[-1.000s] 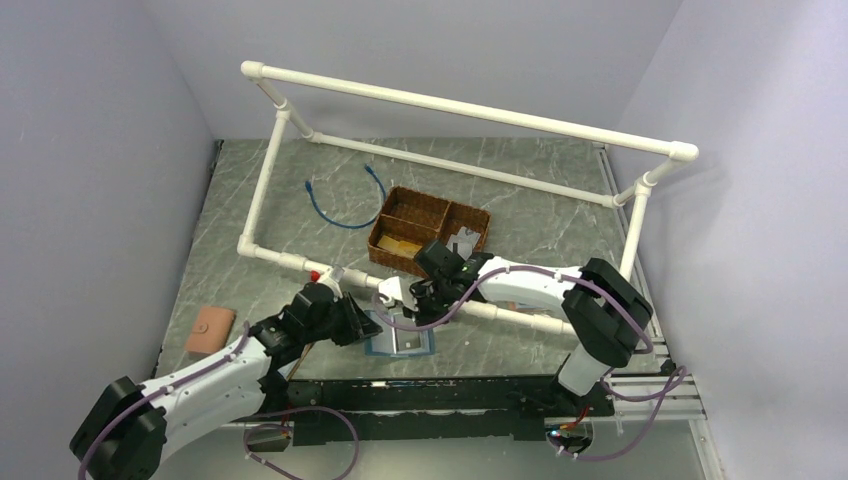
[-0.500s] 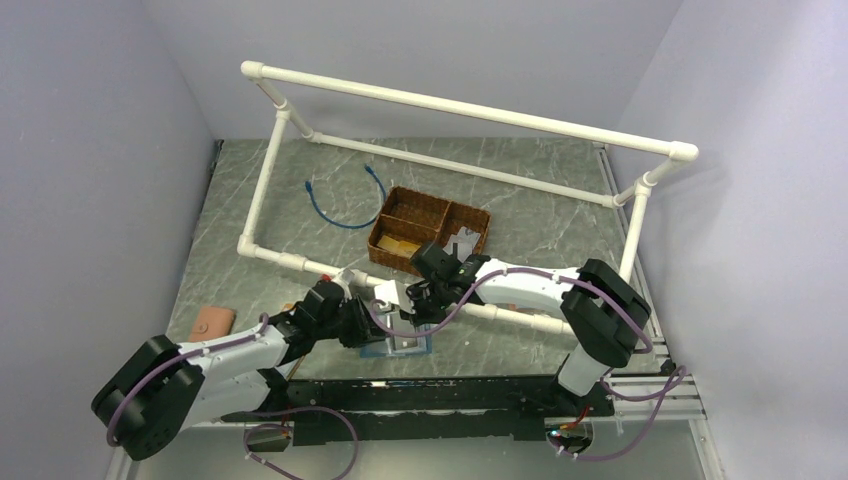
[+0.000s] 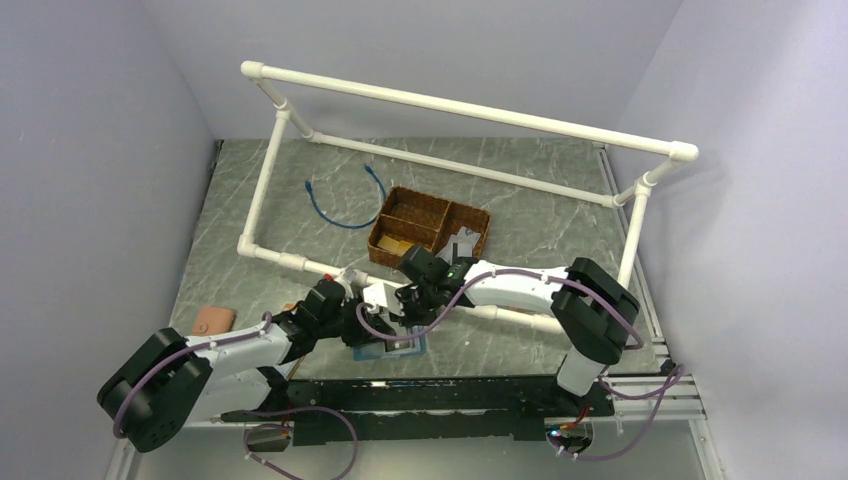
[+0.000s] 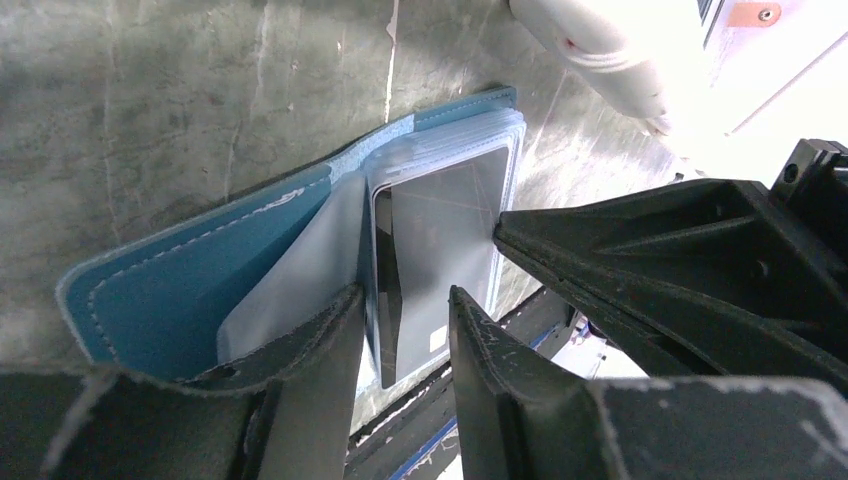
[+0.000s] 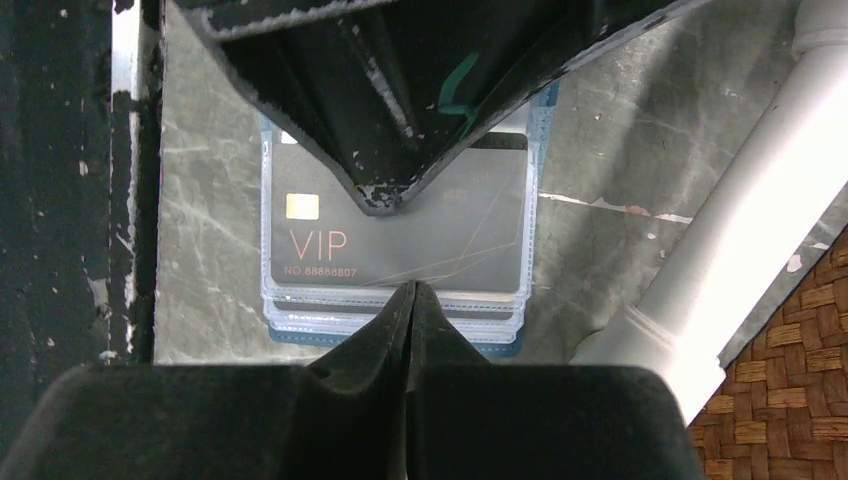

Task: Take the credit cards out of the card holder
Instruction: Remove the credit card from the card holder.

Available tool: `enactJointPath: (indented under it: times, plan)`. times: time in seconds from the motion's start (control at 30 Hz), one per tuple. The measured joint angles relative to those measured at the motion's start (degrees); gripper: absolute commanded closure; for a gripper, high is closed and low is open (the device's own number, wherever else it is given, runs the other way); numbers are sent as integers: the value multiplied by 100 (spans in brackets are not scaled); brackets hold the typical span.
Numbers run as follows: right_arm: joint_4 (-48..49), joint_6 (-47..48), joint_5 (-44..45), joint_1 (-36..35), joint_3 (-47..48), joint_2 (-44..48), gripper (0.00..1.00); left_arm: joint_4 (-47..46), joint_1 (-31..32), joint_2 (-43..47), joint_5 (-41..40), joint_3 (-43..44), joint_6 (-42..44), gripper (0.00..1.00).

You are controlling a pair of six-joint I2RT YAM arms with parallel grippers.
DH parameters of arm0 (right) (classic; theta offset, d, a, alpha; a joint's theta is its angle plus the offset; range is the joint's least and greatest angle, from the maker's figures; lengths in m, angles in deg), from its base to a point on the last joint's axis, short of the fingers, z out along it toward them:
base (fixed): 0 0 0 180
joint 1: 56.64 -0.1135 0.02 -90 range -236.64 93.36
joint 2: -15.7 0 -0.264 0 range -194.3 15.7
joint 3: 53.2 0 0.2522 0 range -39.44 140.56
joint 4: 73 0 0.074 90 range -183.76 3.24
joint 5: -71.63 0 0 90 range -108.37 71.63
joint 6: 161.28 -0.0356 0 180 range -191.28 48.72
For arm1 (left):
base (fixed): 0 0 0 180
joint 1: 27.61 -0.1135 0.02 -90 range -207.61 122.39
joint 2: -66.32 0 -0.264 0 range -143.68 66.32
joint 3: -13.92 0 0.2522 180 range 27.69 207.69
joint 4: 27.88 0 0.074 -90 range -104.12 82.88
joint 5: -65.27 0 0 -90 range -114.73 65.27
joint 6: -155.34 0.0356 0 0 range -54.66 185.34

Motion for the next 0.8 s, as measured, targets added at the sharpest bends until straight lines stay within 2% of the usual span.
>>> enactJointPath:
  times: [0.1, 0.2, 0.4, 0.67, 0.8]
  plan:
    - [-26, -273, 44, -22, 107, -90, 100, -192, -9, -144, 37, -42, -72, 62]
    - [-87, -459, 42, -9, 179, -144, 100, -321, -24, -195, 48, -103, -140, 70]
    - [-245, -577, -92, 50, 326, -256, 100, -306, -35, -74, 44, -160, -157, 100]
    - [-444, -570, -284, 201, 540, -444, 100, 61, -46, 605, -59, -282, -166, 100]
    - [-435, -549, -455, 267, 542, -481, 100, 236, -63, 870, -87, -313, -151, 77]
